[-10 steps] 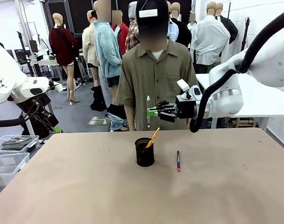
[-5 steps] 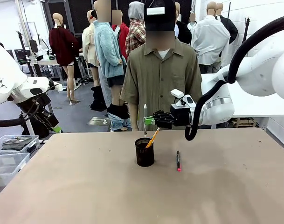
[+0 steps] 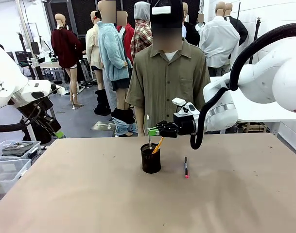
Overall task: Place the pens into the pen holder.
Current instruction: Pick up a writing instrument from the table and place it into the Pen holder.
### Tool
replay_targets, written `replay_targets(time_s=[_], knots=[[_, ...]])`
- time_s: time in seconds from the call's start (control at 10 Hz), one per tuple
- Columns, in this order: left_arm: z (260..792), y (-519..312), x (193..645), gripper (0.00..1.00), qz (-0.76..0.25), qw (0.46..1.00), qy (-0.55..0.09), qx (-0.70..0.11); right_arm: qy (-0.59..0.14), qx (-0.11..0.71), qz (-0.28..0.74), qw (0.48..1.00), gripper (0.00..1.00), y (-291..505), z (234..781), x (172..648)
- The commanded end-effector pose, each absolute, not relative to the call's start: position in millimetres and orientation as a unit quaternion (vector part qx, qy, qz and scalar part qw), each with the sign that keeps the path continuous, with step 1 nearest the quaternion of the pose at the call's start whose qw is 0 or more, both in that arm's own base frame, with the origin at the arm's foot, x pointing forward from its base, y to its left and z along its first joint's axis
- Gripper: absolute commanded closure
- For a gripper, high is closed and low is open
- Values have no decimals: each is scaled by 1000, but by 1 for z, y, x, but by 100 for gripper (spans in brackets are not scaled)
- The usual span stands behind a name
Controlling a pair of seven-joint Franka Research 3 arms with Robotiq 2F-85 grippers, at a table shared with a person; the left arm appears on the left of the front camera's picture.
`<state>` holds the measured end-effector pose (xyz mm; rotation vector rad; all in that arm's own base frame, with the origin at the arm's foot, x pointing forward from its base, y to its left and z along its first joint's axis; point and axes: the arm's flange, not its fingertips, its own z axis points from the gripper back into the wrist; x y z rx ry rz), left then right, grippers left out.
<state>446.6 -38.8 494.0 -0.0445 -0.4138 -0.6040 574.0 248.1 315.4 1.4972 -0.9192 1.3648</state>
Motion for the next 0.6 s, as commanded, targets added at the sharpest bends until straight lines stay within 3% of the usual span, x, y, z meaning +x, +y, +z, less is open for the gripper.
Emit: replay_targets(time_s=[0.0,0.5], knots=[[495,-38,448,46,-292,934,-205,-14,-337,601,562,458,100,253,314,585],[495,-38,448,46,-292,934,-205,-14,-295,597,581,469,100,263,308,590]])
